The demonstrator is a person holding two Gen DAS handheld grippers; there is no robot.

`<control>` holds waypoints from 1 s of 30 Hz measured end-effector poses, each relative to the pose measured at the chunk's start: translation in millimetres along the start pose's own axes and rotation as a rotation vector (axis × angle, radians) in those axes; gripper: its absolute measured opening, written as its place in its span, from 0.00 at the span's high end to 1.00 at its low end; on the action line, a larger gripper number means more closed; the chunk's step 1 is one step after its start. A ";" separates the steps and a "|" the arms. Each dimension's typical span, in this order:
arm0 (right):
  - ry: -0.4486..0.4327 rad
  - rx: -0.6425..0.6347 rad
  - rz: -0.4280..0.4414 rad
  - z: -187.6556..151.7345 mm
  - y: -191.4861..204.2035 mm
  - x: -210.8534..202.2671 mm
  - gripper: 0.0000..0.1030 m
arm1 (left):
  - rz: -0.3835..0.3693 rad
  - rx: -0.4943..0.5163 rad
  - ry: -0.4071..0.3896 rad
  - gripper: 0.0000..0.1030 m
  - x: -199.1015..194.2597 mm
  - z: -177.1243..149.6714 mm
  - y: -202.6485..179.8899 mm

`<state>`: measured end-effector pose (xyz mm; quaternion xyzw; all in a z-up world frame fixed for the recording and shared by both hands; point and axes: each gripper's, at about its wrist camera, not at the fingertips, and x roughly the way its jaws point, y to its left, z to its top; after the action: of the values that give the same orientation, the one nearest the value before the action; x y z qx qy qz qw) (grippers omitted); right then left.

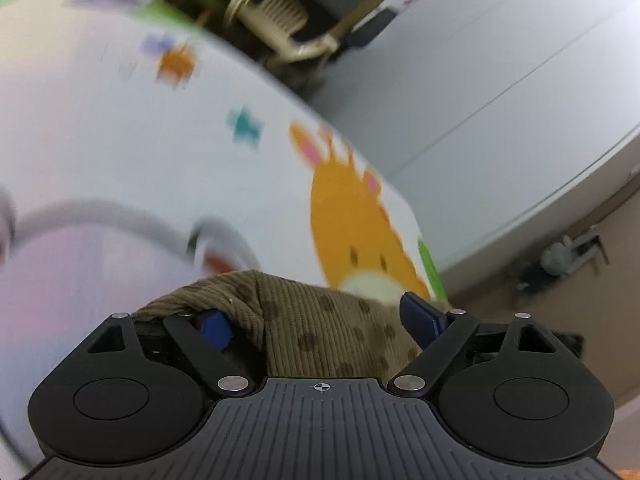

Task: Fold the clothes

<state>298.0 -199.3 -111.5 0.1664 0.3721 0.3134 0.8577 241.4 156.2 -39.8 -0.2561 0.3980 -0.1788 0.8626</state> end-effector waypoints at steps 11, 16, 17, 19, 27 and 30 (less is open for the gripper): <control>-0.153 -0.381 -0.337 -7.4 45.5 -57.5 0.00 | 0.082 0.322 -0.118 0.07 -32.9 1.8 -46.6; -0.189 -0.410 -0.393 -2.0 62.4 -50.0 0.00 | -0.001 0.298 -0.158 0.04 -10.2 4.8 -64.7; -0.181 -0.431 -0.426 -1.6 67.8 -40.6 0.00 | 0.004 0.279 -0.148 0.04 2.4 4.6 -63.2; -0.116 -0.519 -0.530 -4.8 74.8 -13.0 0.00 | 0.085 0.249 -0.099 0.04 26.8 -2.4 -55.5; -0.087 -0.607 -0.612 -20.9 83.5 2.9 0.00 | 0.226 0.359 -0.071 0.04 46.8 -36.2 -55.0; -0.104 -0.550 -0.535 -25.2 94.1 -13.1 0.00 | 0.224 0.352 -0.073 0.04 47.8 -36.2 -55.5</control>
<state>233.4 -136.2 -72.6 -0.1572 0.2603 0.1577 0.9395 237.1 76.2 -55.8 -0.0621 0.3549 -0.1393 0.9224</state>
